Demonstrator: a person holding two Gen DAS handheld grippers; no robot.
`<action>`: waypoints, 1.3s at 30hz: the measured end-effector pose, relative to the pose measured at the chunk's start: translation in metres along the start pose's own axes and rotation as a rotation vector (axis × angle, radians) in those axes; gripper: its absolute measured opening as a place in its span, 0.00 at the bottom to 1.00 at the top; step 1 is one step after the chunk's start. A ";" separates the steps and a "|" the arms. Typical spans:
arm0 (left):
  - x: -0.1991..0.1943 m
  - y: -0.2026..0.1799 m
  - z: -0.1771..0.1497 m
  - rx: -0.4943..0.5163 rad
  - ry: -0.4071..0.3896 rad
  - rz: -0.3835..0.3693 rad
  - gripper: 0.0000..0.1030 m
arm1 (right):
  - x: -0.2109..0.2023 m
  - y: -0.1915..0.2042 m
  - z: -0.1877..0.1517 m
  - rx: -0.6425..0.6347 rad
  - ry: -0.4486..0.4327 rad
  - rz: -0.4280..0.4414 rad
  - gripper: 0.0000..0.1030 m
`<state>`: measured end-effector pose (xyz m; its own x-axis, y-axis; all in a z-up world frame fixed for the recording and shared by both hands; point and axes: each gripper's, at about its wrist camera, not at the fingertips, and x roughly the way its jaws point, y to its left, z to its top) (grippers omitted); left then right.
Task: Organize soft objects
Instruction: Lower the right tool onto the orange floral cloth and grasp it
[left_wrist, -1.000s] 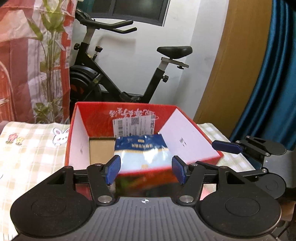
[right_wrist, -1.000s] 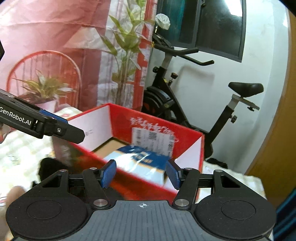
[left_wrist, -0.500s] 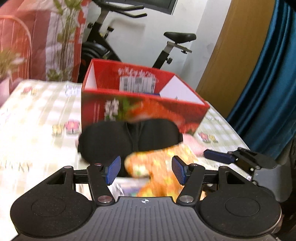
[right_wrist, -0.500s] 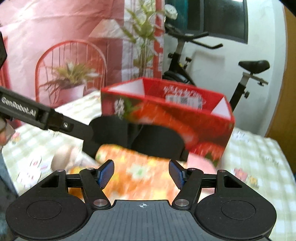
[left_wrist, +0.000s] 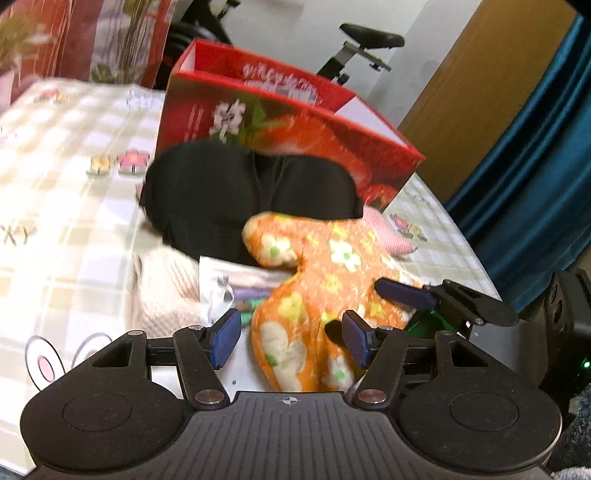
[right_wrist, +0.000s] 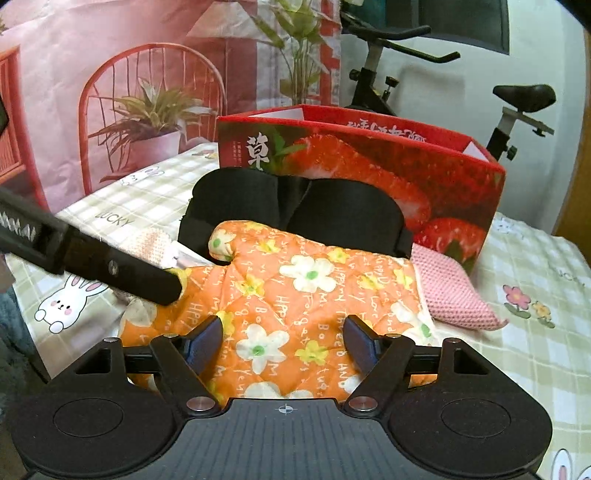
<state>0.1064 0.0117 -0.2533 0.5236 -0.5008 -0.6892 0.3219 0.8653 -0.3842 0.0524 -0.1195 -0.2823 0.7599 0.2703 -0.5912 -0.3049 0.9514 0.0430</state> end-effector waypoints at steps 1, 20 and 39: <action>0.003 0.003 -0.001 -0.011 0.010 -0.003 0.61 | 0.001 -0.001 -0.001 0.002 -0.002 0.003 0.69; 0.006 0.017 -0.006 -0.049 -0.056 -0.033 0.16 | -0.003 0.000 0.002 0.004 -0.048 -0.009 0.73; -0.001 0.043 -0.004 -0.161 -0.107 0.088 0.20 | 0.000 -0.037 -0.003 0.211 -0.073 -0.077 0.76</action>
<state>0.1164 0.0492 -0.2716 0.6277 -0.4152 -0.6585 0.1454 0.8936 -0.4248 0.0619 -0.1550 -0.2865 0.8180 0.1986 -0.5398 -0.1238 0.9773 0.1720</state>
